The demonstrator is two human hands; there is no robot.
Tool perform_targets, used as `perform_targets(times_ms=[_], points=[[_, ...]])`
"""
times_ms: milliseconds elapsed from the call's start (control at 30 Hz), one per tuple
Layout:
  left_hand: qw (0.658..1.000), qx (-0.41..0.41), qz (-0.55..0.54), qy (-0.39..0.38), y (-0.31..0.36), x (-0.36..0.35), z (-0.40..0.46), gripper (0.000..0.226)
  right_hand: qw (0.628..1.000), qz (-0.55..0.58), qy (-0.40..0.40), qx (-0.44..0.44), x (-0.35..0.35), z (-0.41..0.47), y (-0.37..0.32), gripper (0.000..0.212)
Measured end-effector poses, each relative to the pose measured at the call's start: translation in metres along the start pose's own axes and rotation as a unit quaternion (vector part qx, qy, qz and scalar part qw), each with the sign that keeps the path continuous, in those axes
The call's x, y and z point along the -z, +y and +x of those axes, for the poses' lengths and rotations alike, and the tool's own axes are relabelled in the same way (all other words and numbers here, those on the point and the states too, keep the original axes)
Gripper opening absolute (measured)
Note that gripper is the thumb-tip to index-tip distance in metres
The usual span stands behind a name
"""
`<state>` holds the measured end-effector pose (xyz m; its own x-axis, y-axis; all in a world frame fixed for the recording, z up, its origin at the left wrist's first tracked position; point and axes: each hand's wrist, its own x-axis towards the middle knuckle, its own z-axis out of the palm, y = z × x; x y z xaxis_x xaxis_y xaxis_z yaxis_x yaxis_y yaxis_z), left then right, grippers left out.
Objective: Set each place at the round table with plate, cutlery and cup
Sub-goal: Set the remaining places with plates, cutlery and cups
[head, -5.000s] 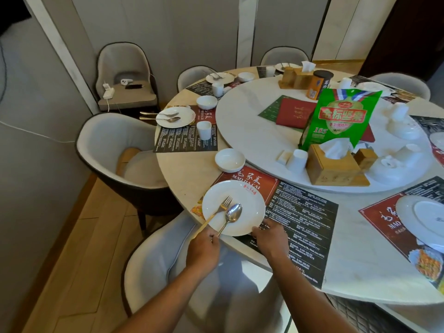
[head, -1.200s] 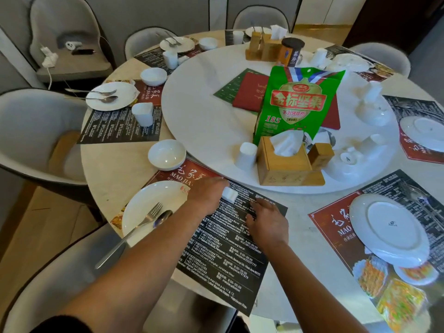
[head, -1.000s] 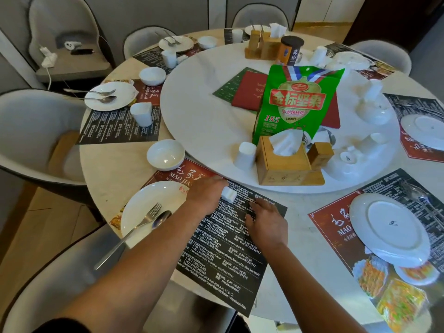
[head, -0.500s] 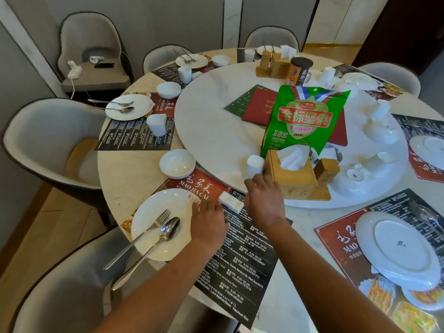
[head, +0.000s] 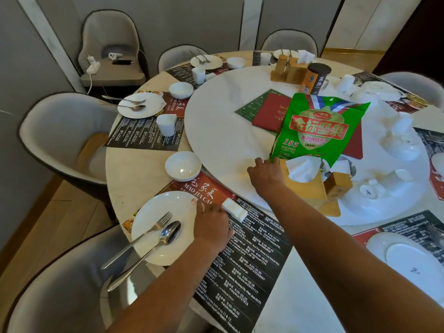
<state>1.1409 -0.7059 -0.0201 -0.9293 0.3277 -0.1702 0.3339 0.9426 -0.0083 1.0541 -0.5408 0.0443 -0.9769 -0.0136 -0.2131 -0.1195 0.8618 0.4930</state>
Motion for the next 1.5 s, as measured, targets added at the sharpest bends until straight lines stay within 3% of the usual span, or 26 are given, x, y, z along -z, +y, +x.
perform_targets(times_ms=[267,367,433,500,600,667,767,833,1067,1500], points=[[1.0,0.001,-0.019,0.007,0.0,0.001,-0.005,0.061,0.997,0.023,0.067,0.031,0.014,-0.012,-0.002,0.044],[1.0,-0.017,-0.011,0.007,0.002,0.003,-0.013,0.057,0.989,0.105,0.104,-0.021,0.015,-0.03,-0.005,0.054],[0.999,-0.032,-0.004,0.007,0.003,0.0,-0.022,0.051,0.96,0.245,0.113,-0.077,0.015,-0.048,-0.006,0.063],[0.999,-0.051,0.008,0.003,0.005,-0.004,-0.033,0.05,0.883,0.429,0.132,-0.137,0.01,-0.067,-0.011,0.069],[0.997,-0.08,0.023,-0.003,0.007,-0.006,-0.046,0.058,0.717,0.645,0.165,-0.208,-0.006,-0.097,-0.024,0.068],[0.996,-0.087,0.023,-0.002,0.007,-0.008,-0.051,0.06,0.621,0.731,0.148,-0.24,-0.019,-0.116,-0.03,0.059],[0.996,-0.088,0.011,0.0,0.005,-0.011,-0.054,0.06,0.554,0.778,0.103,-0.279,-0.039,-0.138,-0.036,0.06],[0.996,-0.09,0.01,0.003,0.005,-0.011,-0.055,0.061,0.561,0.77,0.1,-0.288,-0.053,-0.147,-0.041,0.064],[0.996,-0.088,-0.005,-0.005,0.005,-0.01,-0.054,0.06,0.639,0.713,0.094,-0.273,-0.075,-0.152,-0.046,0.076],[0.997,-0.078,-0.022,-0.004,0.006,-0.015,-0.049,0.059,0.692,0.671,0.105,-0.244,-0.081,-0.131,-0.058,0.075]])
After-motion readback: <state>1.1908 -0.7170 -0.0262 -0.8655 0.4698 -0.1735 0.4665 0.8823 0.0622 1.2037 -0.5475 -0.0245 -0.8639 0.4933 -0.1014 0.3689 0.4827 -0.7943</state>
